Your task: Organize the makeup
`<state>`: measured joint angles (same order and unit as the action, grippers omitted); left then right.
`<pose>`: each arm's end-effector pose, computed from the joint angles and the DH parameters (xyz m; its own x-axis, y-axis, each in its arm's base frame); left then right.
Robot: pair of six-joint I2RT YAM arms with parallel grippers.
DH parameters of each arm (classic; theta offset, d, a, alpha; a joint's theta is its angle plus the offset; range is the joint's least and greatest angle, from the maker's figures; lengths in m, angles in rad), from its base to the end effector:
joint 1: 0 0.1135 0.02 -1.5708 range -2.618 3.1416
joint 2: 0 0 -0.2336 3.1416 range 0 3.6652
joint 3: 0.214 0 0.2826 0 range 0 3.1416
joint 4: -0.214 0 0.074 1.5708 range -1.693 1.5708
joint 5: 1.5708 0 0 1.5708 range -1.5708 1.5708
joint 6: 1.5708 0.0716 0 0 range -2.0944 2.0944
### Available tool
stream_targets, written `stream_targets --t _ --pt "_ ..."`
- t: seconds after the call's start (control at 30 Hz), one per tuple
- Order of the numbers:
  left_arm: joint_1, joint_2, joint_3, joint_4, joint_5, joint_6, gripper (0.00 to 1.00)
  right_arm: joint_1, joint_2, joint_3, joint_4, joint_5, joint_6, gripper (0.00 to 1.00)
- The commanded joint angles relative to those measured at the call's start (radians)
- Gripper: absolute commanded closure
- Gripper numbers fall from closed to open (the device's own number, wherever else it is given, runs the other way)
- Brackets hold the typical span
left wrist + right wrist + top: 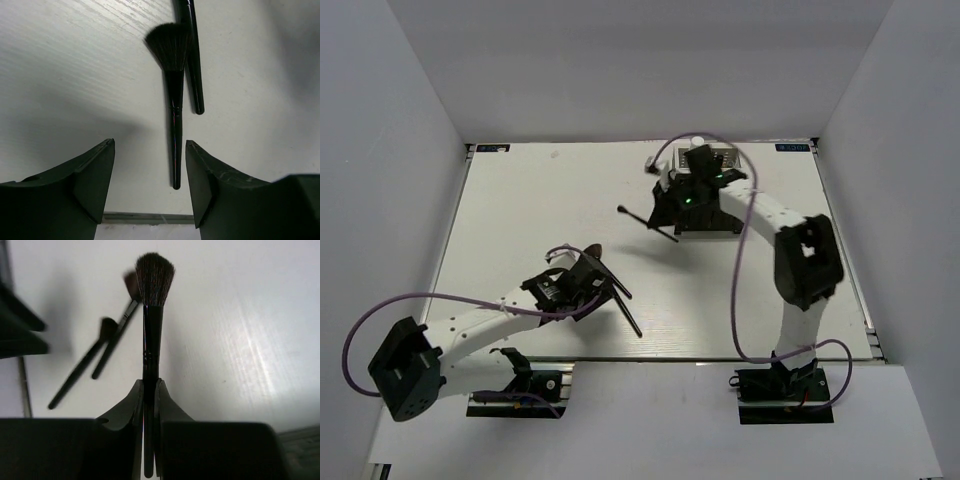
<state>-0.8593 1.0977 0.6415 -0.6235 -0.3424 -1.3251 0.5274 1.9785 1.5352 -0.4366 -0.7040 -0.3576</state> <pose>0.1845 -0.1771 0.1289 -0.7318 -0.5505 -0.4019 -0.4101 0.8266 -0.3854 0.3826 0.2765 0.1646 -0.3648 -0.5212 -0.7715 -0.9263 0.2868 0.2442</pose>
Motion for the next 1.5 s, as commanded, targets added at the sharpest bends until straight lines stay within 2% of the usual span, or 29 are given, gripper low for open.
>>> stream_targets --t 0.0,0.1,0.17,0.2,0.23,0.3,0.4,0.53,0.63,0.83,0.93,1.03,1.27,1.3,1.37,1.47 --pt "0.003 0.054 -0.008 0.093 0.017 0.052 0.32 -0.068 -0.228 -0.038 0.057 -0.308 -0.055 1.00" --pt "0.003 0.115 0.003 0.119 0.034 0.076 0.32 -0.122 -0.340 -0.145 0.195 -0.354 -0.003 1.00" --pt "0.003 0.139 0.010 0.122 0.046 0.093 0.32 -0.178 -0.424 -0.266 0.319 -0.359 0.089 1.00" --pt "0.003 0.158 0.017 0.128 0.049 0.099 0.32 -0.206 -0.452 -0.317 0.496 -0.348 0.124 1.00" --pt "0.003 0.163 0.018 0.133 0.054 0.104 0.32 -0.237 -0.499 -0.419 0.580 -0.309 0.175 1.00" --pt "0.003 0.182 0.020 0.145 0.057 0.116 0.32 -0.277 -0.527 -0.499 0.782 -0.273 0.195 1.00" --pt "0.003 0.200 0.027 0.154 0.066 0.132 0.32 -0.348 -0.520 -0.578 0.980 -0.255 0.209 1.00" --pt "0.003 0.223 0.041 0.151 0.075 0.139 0.32 -0.428 -0.422 -0.541 1.148 -0.291 0.291 1.00" --pt "0.003 0.223 0.040 0.148 0.079 0.138 0.32 -0.484 -0.367 -0.477 1.228 -0.345 0.350 1.00" --pt "0.003 0.226 0.038 0.153 0.075 0.136 0.32 -0.515 -0.265 -0.383 1.254 -0.367 0.368 1.00" --pt "0.003 0.248 0.052 0.148 0.075 0.139 0.32 -0.561 -0.212 -0.382 1.361 -0.377 0.364 1.00" --pt "0.003 0.272 0.066 0.143 0.077 0.147 0.33 -0.569 -0.170 -0.356 1.313 -0.374 0.296 1.00" --pt "0.003 0.304 0.093 0.139 0.079 0.159 0.33 -0.592 -0.133 -0.411 1.325 -0.374 0.261 1.00" --pt "0.003 0.310 0.098 0.140 0.079 0.159 0.32 -0.592 -0.130 -0.414 1.323 -0.379 0.259 0.99" --pt "0.003 0.314 0.102 0.143 0.077 0.161 0.32 -0.593 -0.129 -0.426 1.314 -0.391 0.250 0.90" --pt "0.003 0.327 0.119 0.134 0.072 0.165 0.33 -0.601 -0.132 -0.443 1.309 -0.408 0.240 0.73"
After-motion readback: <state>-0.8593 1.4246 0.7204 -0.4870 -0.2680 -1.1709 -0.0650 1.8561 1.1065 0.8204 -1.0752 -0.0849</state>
